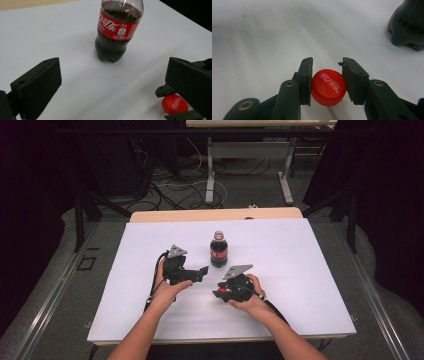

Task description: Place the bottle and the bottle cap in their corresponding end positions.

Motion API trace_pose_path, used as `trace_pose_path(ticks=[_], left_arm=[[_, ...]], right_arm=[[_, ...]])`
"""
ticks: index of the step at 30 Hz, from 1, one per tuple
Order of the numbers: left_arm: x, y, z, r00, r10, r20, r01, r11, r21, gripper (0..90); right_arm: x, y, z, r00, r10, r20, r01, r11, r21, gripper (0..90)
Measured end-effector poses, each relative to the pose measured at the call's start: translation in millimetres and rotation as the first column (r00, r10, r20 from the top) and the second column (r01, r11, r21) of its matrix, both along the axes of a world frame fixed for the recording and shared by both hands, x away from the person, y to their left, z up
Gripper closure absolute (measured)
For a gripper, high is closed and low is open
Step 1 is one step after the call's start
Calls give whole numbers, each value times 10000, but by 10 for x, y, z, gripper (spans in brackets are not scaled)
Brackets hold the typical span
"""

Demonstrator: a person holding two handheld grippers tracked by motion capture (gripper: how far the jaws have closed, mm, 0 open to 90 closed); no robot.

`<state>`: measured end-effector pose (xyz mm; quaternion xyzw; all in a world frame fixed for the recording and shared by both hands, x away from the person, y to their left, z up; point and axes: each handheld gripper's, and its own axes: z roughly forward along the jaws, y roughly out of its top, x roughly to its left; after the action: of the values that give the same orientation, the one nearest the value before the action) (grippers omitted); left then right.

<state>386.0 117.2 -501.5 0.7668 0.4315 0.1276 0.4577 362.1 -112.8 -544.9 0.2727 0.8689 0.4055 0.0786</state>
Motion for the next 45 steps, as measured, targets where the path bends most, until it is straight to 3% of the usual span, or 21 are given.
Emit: trace_pose_path(ticks=[4, 6, 12, 20, 22, 27, 31, 34, 40, 45], left_arm=[[-42, 33, -20, 10000, -29, 65, 29, 10000, 18, 8], [-54, 52, -25, 9999, -80, 100, 78, 9999, 133, 8], [-85, 104, -21, 10000, 6, 84, -6, 10000, -19, 8], [-85, 136, -36, 9999, 131, 6, -131, 9998, -129, 8], [-82, 152, -29, 10000, 94, -13, -95, 10000, -21, 8], [-78, 170, -34, 9998, 179, 31, -179, 9998, -75, 8], [-77, 176, -39, 9997, 227, -18, -227, 9997, -79, 8], [-77, 179, -47, 9996, 270, -64, -271, 9995, -140, 8], [-66, 212, -64, 9991, 366, -196, -369, 9992, -120, 8], [-62, 249, -68, 9987, 476, -191, -477, 9988, -71, 8]], right_arm=[[15, 41, -57, 10000, 13, -44, -14, 9999, -123, 610], [29, 59, -81, 9998, 116, 141, -113, 9998, -185, 610], [34, 83, -122, 9996, -17, 292, 28, 9993, -382, 610], [37, 65, -175, 10000, -57, 23, 58, 9994, -345, 606], [43, 59, -176, 9998, -129, 130, 135, 9991, -403, 602], [59, 39, -168, 9997, -254, -15, 254, 9994, -220, 479], [62, 16, -145, 9977, -671, -72, 672, 9976, 152, 383], [68, -14, -101, 9961, -865, -164, 868, 9961, 157, 320], [82, -68, 12, 9905, -1374, 85, 1369, 9897, 422, 183], [110, -157, 137, 9831, -1804, 308, 1794, 9832, 343, 151]])
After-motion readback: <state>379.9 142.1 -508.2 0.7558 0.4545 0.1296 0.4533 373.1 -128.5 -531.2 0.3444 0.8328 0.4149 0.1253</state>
